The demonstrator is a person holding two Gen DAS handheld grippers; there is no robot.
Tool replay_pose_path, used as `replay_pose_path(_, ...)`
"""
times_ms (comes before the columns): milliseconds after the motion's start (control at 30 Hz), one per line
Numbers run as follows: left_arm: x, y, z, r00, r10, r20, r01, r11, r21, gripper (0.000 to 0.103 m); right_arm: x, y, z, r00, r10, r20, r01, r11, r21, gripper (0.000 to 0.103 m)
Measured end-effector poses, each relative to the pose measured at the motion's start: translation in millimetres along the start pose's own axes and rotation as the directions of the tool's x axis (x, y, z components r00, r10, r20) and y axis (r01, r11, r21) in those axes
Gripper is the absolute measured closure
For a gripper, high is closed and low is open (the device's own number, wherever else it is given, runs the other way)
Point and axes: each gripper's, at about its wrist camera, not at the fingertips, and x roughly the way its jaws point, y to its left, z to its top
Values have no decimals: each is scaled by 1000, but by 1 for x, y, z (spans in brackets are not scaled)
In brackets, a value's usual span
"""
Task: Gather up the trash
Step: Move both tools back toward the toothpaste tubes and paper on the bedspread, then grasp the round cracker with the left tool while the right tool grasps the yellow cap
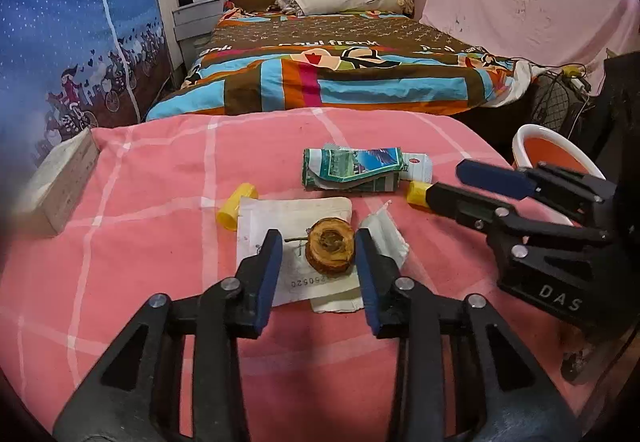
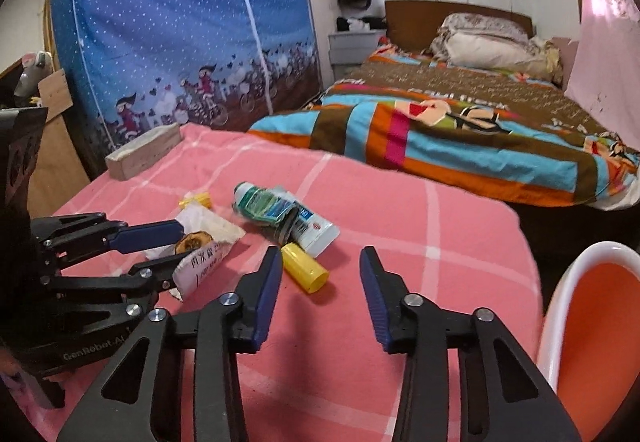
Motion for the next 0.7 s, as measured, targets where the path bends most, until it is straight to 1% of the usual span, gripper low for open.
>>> replay_pose_path(133,-1,0,0,1000,-4,5,4,1000,-2,65,5,5,0,999,20,-34,-21,1000,-22,70)
replay_pose_path(200,-2,1,0,1000,-7,8,7,1000,-3,65,7,7,-1,999,25,-48,-27,999,-33,79)
replay_pose_path(233,-1,1,0,1000,-8,9,8,1000,-4,65,8,8,-1,998,26,-57,-28,999,-38,82)
replay_pose_path(433,-5,3,0,999,-8,32,9,1000,-19,65,9,9,-1,998,36,-61,-38,999,-35,86)
replay_pose_path(567,-17,8,-1,996,2,92,2,999,-42,65,3,12,-2,999,42,-31,-44,998,-45,88)
replay_pose_path(700,-31,12,-4,986,21,166,-11,998,-65,65,-5,15,-2,999,36,13,-35,998,-52,88)
